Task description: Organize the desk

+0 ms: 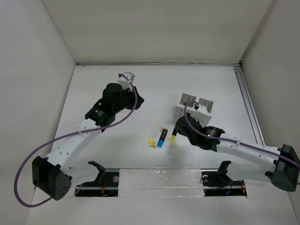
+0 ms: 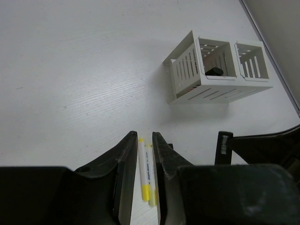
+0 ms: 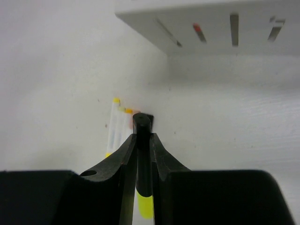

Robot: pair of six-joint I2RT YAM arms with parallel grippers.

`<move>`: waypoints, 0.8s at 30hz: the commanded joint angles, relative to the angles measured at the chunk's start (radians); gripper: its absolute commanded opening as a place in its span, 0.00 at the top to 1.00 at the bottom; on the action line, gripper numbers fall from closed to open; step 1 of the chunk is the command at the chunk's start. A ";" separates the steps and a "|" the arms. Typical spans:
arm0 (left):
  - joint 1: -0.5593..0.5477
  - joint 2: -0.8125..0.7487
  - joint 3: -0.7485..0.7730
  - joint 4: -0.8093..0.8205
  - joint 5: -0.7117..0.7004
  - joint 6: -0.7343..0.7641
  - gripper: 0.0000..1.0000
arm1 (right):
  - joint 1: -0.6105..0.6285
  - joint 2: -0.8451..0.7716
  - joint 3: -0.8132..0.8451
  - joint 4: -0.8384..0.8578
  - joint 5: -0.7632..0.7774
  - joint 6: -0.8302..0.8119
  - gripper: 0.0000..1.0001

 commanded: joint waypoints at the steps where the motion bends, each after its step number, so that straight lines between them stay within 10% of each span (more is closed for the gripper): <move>1: 0.004 -0.018 0.022 0.036 0.020 -0.009 0.84 | -0.029 0.017 0.119 0.042 0.174 -0.079 1.00; 24: 0.004 -0.010 0.019 0.034 0.023 -0.013 0.84 | -0.521 0.248 0.368 0.375 0.257 -0.482 1.00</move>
